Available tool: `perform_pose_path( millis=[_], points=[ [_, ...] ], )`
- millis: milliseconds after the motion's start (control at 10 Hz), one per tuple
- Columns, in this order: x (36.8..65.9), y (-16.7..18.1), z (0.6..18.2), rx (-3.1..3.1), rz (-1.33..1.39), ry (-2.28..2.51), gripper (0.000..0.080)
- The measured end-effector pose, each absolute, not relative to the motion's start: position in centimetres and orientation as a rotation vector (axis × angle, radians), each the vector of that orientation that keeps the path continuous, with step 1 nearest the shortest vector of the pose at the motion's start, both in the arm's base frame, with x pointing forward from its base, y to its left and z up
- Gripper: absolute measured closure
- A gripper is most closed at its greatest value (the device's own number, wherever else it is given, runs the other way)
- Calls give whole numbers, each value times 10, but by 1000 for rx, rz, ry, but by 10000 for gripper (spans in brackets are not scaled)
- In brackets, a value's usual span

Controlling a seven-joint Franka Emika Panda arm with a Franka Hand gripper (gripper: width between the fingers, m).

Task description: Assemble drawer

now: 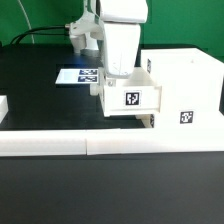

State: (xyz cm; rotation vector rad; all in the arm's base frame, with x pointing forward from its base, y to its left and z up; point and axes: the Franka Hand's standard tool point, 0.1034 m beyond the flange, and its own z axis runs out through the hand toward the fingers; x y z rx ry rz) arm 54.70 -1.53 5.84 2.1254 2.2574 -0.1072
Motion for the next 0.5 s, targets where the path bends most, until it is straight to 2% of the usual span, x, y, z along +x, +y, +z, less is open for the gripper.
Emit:
perform_pose_path(
  millis=[500],
  points=[
    [548,-14,58,2094,-104,2286,755]
  ],
)
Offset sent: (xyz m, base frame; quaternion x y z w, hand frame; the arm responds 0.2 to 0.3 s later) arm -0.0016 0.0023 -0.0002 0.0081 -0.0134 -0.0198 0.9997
